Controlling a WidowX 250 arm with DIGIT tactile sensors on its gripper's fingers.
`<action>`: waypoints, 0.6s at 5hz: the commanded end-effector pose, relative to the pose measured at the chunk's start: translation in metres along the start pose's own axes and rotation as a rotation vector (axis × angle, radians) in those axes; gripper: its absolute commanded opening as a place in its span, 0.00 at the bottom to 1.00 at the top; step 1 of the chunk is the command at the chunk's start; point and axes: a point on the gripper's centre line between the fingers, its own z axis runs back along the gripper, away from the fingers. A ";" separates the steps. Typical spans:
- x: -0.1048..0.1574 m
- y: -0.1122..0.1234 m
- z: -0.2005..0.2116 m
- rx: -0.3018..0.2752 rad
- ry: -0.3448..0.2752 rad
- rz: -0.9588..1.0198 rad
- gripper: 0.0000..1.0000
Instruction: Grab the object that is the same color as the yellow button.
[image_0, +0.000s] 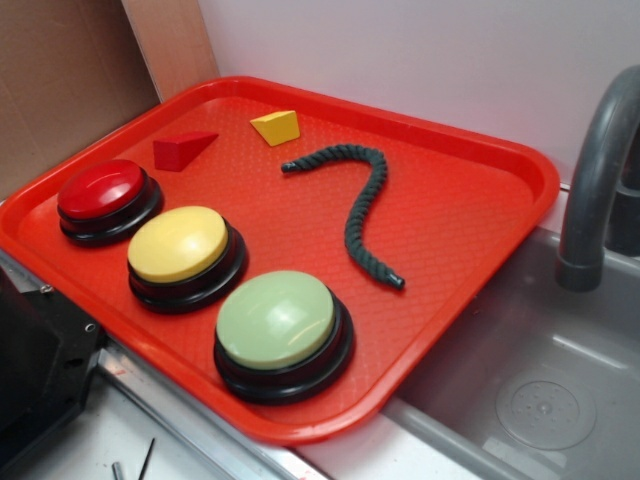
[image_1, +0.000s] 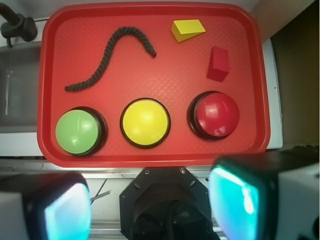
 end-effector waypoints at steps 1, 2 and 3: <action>0.000 0.000 0.000 0.000 0.000 0.000 1.00; 0.014 0.001 -0.014 -0.039 -0.002 0.151 1.00; 0.036 0.006 -0.034 -0.043 -0.002 0.315 1.00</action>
